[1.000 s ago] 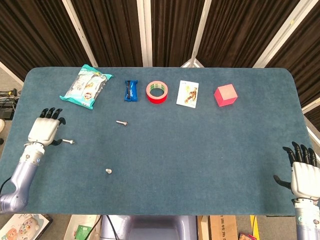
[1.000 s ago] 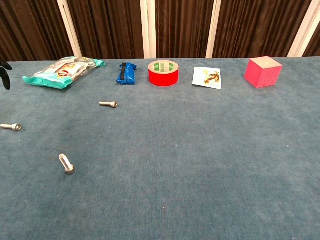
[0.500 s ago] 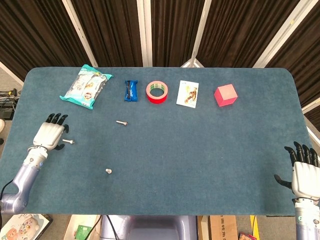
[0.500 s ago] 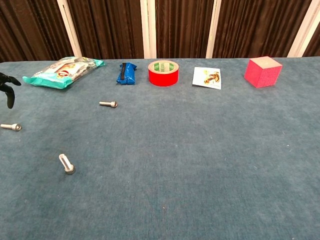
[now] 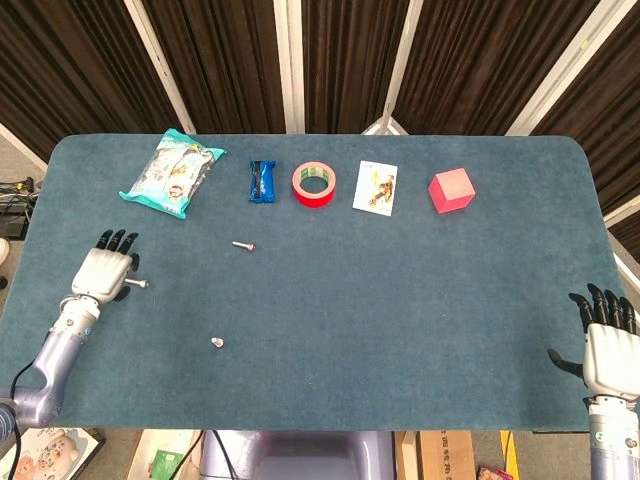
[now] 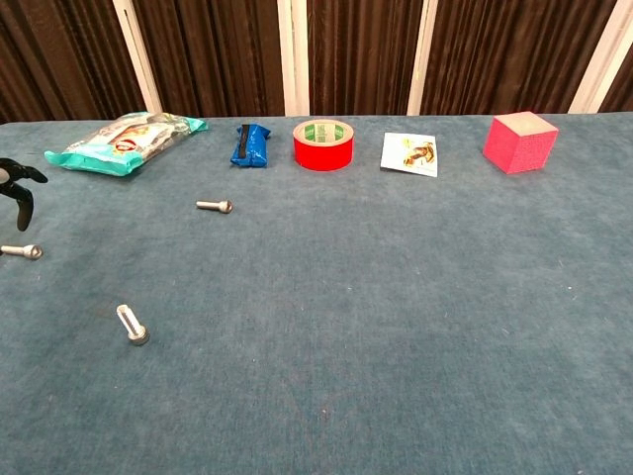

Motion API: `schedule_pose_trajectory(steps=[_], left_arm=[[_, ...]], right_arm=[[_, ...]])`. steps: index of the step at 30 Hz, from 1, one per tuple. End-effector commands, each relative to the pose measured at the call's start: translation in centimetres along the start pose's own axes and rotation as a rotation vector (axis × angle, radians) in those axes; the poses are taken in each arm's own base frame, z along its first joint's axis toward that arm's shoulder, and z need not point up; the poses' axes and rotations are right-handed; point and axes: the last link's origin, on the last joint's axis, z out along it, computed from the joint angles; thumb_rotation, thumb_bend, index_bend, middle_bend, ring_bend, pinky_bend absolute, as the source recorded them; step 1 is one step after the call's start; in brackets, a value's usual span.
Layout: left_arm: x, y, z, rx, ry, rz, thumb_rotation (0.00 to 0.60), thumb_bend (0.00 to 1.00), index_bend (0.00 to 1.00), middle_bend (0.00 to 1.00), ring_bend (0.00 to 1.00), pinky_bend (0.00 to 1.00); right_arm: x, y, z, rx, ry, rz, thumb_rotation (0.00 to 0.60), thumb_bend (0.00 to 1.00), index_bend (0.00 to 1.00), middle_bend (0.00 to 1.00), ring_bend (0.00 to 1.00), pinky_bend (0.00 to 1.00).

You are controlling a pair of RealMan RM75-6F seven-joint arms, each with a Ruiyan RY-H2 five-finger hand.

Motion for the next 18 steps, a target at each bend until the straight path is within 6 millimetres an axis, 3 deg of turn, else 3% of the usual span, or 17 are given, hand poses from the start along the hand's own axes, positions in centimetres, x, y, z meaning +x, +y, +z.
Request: schedule_pose_trajectory(steps=[1,18], left_arm=[[-0.27,0.02,0.1,0.004,-0.003,0.009,0.6,0.41,0.47,0.04,0.0,0.0],[-0.92,-0.19,0.2,0.017,-0.004,0.072,0.6,0.42,0.48,0.04,0.0,0.0]], right_arm=[[0.02,0.01,-0.01,-0.004,0.003,0.004,0.6,0.12,0.22,0.09,0.05,0.0],[0.09,0.05,-0.04,-0.012,0.014,0.011,0.6,0.12,0.22,0.09,0.05,0.0]])
